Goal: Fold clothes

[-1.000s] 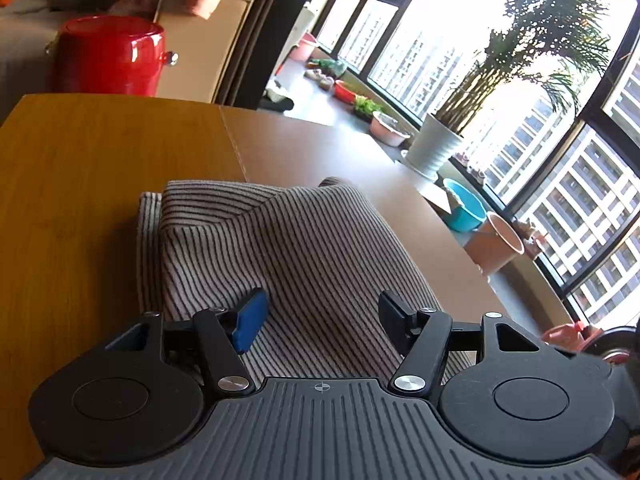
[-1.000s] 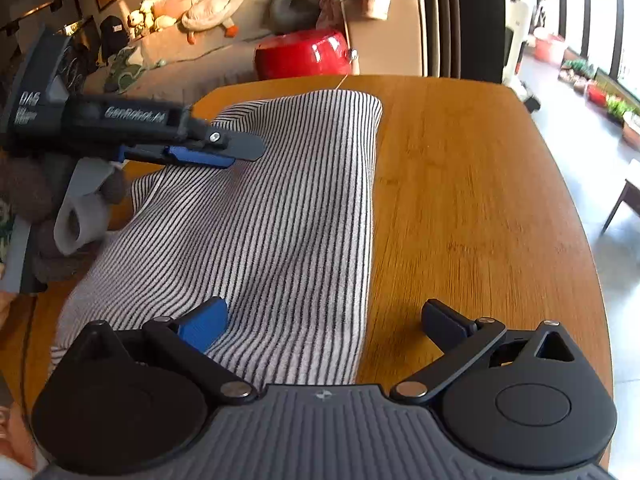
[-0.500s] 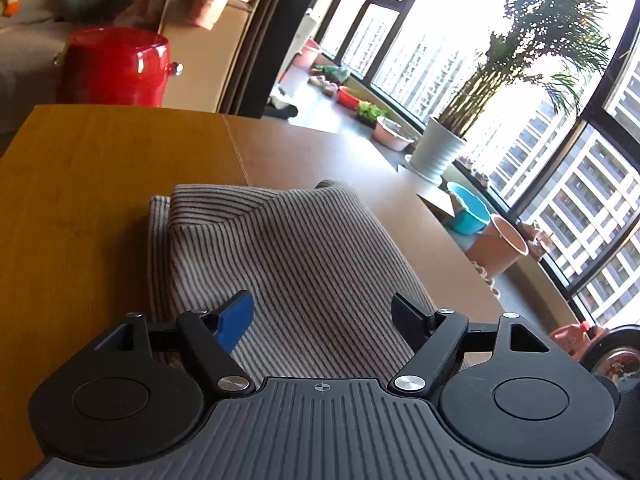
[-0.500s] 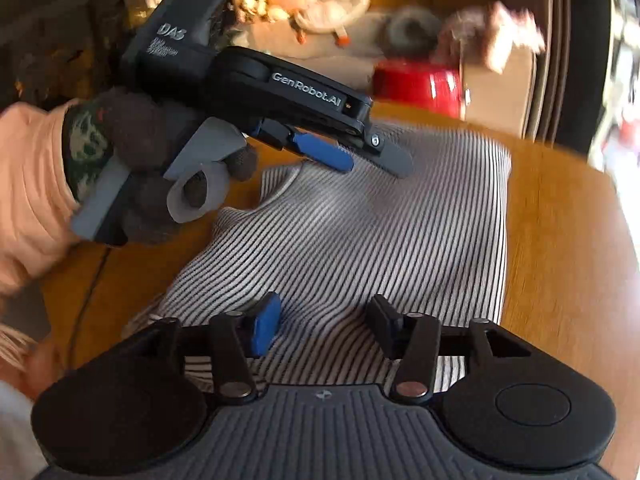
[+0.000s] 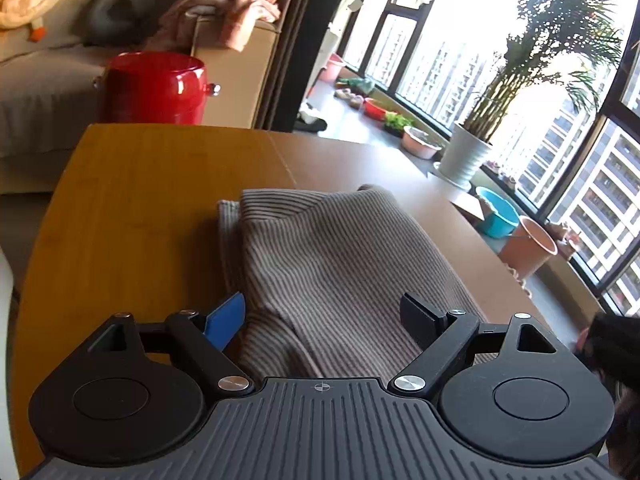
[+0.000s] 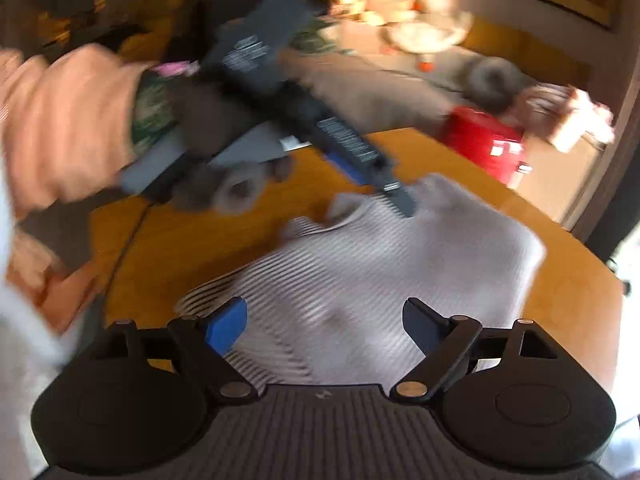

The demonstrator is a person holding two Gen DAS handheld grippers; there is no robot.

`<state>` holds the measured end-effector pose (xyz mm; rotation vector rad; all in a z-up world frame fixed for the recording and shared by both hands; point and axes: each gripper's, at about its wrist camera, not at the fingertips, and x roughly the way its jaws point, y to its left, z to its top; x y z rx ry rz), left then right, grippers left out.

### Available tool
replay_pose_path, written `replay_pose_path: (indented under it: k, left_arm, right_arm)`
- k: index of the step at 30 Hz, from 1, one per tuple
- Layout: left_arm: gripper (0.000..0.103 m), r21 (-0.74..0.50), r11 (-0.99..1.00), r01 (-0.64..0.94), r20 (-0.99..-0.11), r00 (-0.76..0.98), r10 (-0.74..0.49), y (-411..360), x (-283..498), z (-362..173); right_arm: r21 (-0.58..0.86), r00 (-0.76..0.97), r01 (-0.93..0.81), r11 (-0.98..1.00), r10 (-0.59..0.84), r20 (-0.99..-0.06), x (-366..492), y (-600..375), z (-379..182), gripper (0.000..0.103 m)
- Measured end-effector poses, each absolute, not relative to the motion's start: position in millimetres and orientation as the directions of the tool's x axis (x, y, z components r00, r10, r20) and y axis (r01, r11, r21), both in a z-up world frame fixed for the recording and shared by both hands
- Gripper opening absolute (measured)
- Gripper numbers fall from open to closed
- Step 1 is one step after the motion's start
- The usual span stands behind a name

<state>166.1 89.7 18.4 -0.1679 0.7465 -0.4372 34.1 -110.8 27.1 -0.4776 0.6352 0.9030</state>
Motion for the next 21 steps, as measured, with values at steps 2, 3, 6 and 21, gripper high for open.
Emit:
replay_pose_path:
  k: [2, 3, 6, 21]
  left_arm:
    - [0.089, -0.297, 0.899, 0.323, -0.619, 0.651, -0.439, 90.9, 164.8, 20.0]
    - [0.089, -0.296, 0.899, 0.324, -0.618, 0.652, -0.439, 90.8, 163.8, 21.0]
    - [0.090, -0.293, 0.898, 0.328, -0.616, 0.654, -0.440, 90.1, 161.9, 23.7]
    - [0.095, -0.217, 0.875, 0.433, -0.588, 0.657, -0.471, 99.3, 137.0, 44.7]
  right_arm:
    - [-0.114, 0.412, -0.869, 0.481, 0.577, -0.706, 26.9, -102.7, 19.6, 0.086]
    - [-0.124, 0.399, -0.881, 0.457, 0.576, -0.713, 22.7, -98.0, 15.9, 0.086]
    - [-0.183, 0.402, -0.895, 0.406, 0.562, -0.723, 10.5, -87.4, 4.0, 0.089]
    - [0.412, 0.284, -0.573, 0.708, 0.644, -0.710, 83.7, -131.8, 7.4, 0.042]
